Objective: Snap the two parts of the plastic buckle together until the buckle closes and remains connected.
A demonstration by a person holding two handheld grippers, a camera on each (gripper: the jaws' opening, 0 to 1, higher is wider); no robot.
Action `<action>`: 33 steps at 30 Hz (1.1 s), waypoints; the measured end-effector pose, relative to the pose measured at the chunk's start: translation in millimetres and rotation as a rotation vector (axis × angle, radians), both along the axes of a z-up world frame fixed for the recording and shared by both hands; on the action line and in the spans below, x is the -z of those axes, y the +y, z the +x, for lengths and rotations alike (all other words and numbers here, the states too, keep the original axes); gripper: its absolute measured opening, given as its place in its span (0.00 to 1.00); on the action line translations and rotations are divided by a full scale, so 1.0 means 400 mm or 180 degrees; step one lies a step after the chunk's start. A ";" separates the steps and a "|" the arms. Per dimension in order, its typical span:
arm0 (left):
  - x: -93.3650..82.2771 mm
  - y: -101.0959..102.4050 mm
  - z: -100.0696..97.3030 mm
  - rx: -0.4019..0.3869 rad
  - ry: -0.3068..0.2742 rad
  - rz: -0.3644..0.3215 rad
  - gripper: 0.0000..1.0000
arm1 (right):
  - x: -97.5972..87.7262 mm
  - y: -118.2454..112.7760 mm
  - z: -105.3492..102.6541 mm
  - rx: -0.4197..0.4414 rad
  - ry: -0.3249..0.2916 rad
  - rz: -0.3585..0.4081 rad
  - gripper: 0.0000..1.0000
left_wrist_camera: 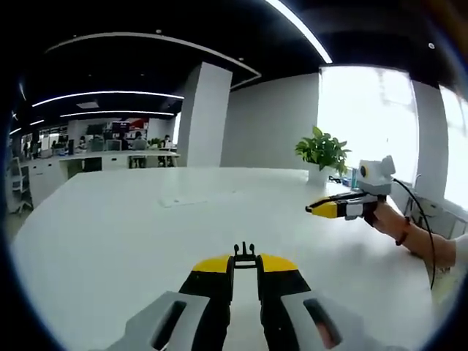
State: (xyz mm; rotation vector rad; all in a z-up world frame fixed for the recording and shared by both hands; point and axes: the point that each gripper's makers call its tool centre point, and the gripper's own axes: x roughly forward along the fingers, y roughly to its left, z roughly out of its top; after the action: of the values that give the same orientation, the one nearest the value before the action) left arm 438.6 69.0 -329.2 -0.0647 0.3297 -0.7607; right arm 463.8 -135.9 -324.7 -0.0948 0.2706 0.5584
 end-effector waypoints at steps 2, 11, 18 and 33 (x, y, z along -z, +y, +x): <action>-0.001 0.005 0.000 0.0012 0.0003 -0.0028 0.11 | 0.000 0.001 -0.018 -0.0018 -0.0019 -0.0038 0.11; -0.005 -0.009 -0.027 0.0085 -0.0023 -0.0023 0.11 | -0.009 0.021 -0.044 -0.0083 -0.0060 -0.0055 0.11; 0.005 0.000 -0.061 0.0105 -0.0047 0.0012 0.11 | -0.005 0.012 -0.058 -0.0068 0.0008 0.0102 0.11; 0.026 -0.021 -0.070 0.0281 -0.0008 0.0112 0.11 | 0.004 0.033 -0.068 -0.0276 0.0008 0.0017 0.11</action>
State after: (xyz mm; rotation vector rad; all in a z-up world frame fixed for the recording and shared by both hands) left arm 410.7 60.5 -339.6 -0.0160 0.3452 -0.8420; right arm 436.6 -122.9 -326.4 -0.1011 0.2685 0.6453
